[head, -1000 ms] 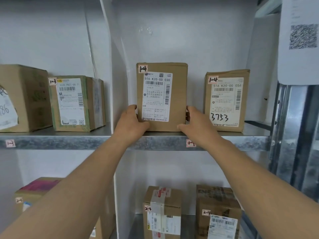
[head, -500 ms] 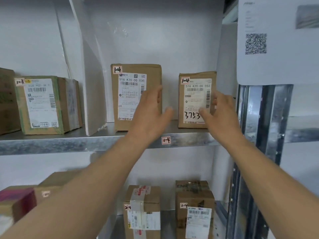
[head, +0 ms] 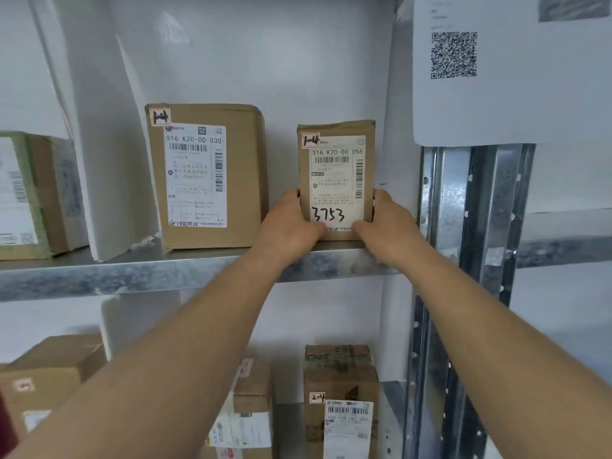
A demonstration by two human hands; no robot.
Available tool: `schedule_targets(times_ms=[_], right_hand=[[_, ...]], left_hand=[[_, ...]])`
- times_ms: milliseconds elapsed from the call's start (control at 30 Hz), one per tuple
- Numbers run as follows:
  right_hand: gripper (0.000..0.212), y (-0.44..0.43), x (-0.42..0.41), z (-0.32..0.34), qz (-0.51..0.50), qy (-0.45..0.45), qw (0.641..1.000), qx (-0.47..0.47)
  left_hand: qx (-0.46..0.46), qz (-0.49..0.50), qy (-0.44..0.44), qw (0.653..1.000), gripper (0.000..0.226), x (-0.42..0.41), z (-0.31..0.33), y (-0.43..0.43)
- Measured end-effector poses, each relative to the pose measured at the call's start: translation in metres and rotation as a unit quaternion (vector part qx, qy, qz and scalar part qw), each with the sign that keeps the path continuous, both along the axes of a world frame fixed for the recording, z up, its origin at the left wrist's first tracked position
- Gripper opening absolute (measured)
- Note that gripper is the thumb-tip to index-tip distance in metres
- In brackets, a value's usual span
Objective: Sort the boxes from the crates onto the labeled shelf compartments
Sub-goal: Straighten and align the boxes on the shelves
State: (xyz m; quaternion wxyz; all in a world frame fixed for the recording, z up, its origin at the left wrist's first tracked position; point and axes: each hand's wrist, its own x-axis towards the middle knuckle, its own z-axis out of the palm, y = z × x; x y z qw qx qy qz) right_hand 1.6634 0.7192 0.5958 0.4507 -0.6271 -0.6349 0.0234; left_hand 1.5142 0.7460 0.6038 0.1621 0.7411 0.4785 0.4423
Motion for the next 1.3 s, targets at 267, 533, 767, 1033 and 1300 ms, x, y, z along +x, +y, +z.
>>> schedule_targets(times_ms=[267,533,767,1033,1300], right_hand=[[0.040,-0.005,0.000,-0.002,0.009,0.024,1.000,-0.001],[0.032,-0.007,-0.002,-0.003,-0.001,0.014,1.000,-0.007],[0.053,-0.040,-0.005,-0.027,-0.030,0.011,0.999,0.042],[0.049,-0.094,-0.050,-0.106,-0.035,-0.028,0.996,0.074],[0.043,-0.109,-0.060,-0.211,-0.073,0.013,0.997,-0.037]], left_hand=[[-0.008,0.005,0.012,1.000,0.064,-0.009,-0.003,0.002],[0.000,0.015,0.027,1.000,0.064,-0.008,-0.004,0.002],[0.088,-0.043,-0.053,0.994,0.060,-0.027,-0.028,-0.039],[0.109,-0.047,-0.074,0.990,0.047,-0.088,-0.143,-0.088],[-0.078,-0.044,-0.038,0.995,0.046,-0.095,-0.256,-0.101]])
